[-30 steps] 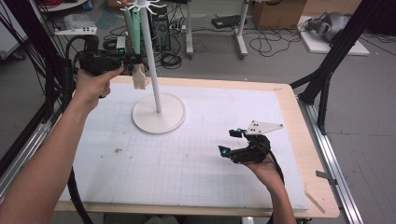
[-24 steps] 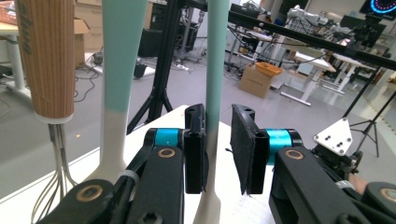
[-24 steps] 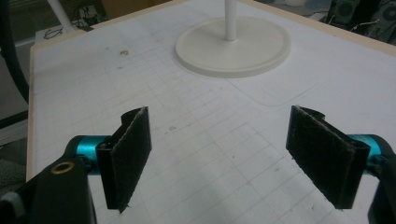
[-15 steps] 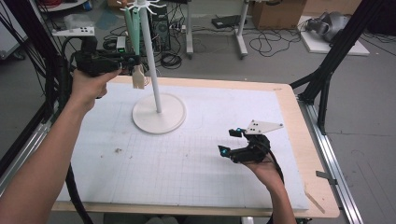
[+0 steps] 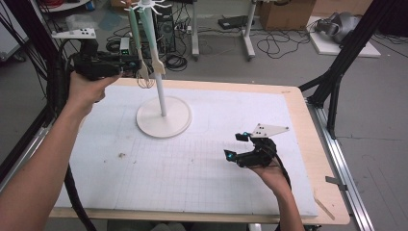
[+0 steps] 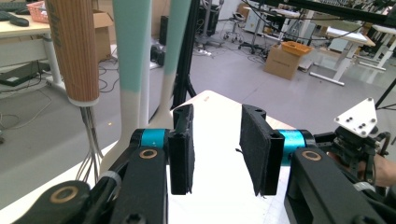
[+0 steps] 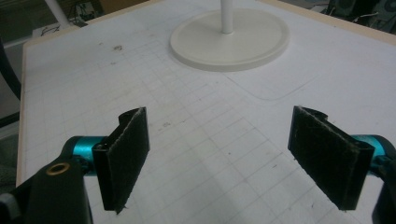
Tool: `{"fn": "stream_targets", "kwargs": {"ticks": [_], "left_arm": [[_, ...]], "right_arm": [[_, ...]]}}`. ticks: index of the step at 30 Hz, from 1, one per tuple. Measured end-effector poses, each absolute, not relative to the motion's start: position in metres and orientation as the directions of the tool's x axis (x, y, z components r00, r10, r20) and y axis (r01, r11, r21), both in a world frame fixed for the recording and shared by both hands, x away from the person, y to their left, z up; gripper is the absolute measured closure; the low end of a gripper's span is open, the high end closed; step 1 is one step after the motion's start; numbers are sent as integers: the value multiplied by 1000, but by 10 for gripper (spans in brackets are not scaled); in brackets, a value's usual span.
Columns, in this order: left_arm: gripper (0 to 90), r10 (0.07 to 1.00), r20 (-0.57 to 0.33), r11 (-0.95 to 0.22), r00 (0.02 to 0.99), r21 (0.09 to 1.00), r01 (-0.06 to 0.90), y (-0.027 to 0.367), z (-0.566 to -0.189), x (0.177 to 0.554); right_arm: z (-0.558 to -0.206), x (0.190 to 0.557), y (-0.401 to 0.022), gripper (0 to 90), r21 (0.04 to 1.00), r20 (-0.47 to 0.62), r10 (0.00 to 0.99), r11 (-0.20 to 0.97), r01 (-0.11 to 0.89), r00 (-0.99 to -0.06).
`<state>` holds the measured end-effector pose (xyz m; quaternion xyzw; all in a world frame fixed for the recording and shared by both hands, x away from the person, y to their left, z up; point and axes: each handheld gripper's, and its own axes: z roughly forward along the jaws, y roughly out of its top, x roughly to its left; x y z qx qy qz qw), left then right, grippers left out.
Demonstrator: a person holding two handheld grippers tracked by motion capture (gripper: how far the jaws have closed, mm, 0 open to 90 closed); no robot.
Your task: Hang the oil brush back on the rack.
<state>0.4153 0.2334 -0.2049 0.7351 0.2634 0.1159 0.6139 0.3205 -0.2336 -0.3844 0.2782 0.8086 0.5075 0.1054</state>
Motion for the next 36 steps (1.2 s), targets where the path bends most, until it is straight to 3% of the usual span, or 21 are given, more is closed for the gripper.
{"fn": "stream_targets", "kwargs": {"ticks": [16,36], "left_arm": [[532,574,-131,-142,808,956,256,251,-225,391],[270,610,-126,-167,783,945,282,252,-256,372]], "right_arm": [[-382,319,-233,178,882,100,584,322,344,-805],[-381,319,-233,170,886,90,598,317,338,-796]]}}
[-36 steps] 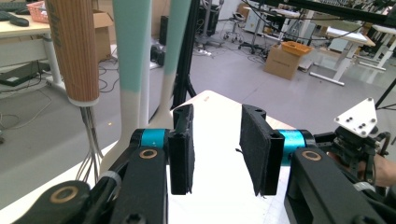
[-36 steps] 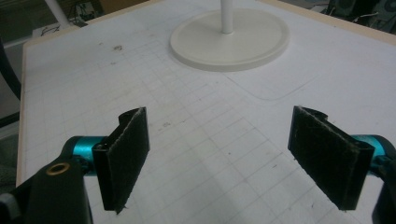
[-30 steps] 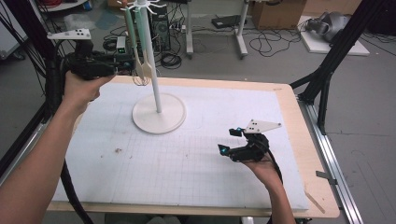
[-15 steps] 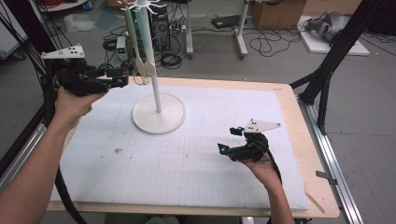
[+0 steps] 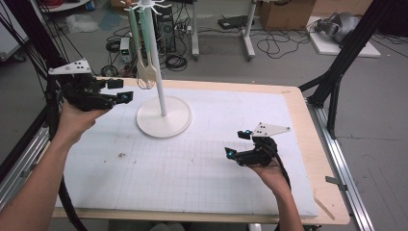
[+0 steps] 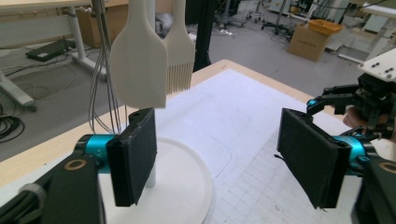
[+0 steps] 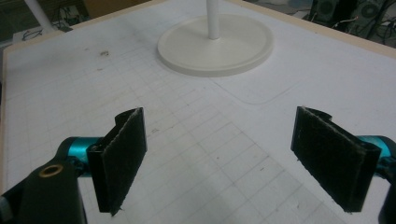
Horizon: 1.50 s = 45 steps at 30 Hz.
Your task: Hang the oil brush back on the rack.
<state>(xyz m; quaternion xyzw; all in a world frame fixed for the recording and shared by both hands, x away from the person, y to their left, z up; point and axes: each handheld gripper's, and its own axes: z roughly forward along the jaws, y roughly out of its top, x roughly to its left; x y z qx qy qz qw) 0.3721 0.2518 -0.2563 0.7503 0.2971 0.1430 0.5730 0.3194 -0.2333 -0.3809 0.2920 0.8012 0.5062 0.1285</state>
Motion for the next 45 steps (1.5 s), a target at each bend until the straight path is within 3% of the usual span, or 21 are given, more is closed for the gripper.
{"fn": "stream_targets", "kwargs": {"ticks": [22,45], "left_arm": [[17,659,-117,-191,743,929,317,253,-288,364],[17,657,-128,-195,743,923,331,251,-321,347]], "right_arm": [[-381,320,-235,169,888,91,611,309,342,-787],[-381,319,-236,169,886,74,625,316,338,-777]]}}
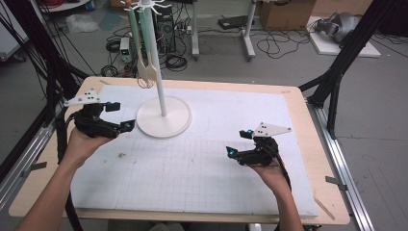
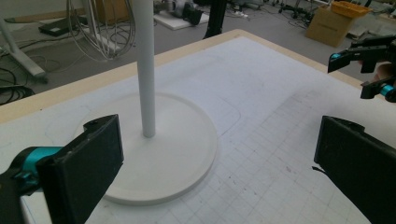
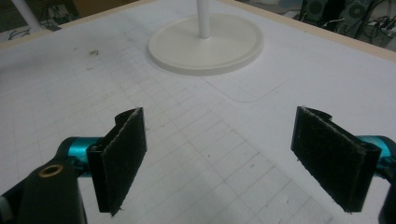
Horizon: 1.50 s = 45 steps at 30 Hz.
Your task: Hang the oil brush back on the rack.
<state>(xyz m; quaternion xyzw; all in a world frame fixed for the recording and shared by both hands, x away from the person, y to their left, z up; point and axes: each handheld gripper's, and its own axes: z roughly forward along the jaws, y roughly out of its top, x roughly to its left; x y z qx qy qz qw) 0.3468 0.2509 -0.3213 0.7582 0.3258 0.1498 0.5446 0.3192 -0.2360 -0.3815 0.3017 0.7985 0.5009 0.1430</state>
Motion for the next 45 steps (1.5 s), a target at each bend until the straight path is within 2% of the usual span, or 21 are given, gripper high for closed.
{"fn": "stream_targets", "kwargs": {"ticks": [45], "left_arm": [[17,690,-82,-234,719,915,329,245,-371,316]], "right_arm": [[-385,314,-236,169,888,70,636,311,339,-768]]}}
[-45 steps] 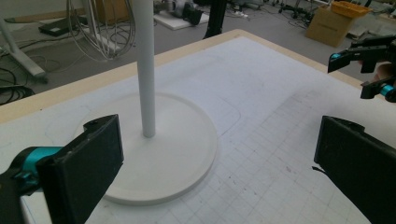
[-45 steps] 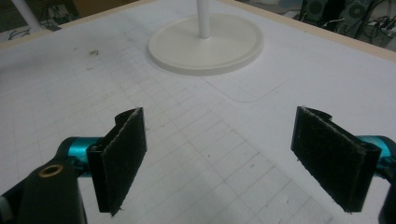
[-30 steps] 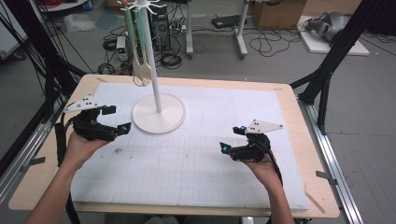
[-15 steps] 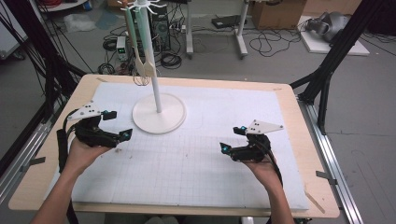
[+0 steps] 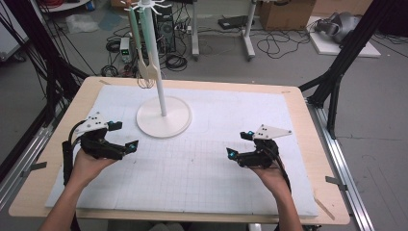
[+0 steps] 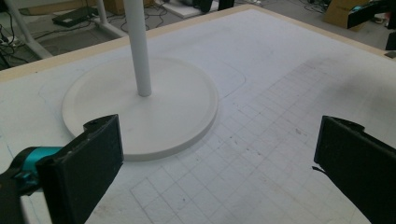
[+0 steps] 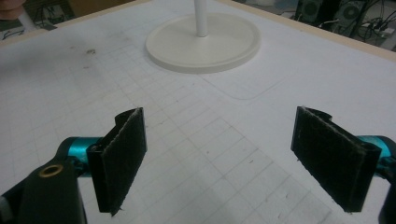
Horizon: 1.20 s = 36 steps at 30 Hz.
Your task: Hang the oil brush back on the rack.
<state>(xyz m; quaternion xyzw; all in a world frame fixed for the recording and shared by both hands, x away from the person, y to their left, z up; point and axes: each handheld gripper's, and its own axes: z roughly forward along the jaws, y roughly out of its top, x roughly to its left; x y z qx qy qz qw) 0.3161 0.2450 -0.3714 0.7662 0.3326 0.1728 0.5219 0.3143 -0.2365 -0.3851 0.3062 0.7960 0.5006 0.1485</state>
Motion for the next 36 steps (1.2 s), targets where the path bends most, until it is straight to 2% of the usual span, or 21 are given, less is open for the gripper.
{"fn": "stream_targets", "kwargs": {"ticks": [36], "left_arm": [[17,690,-89,-249,718,903,351,244,-403,306]], "right_arm": [[-393,310,-237,169,885,78,640,310,349,-764]]}}
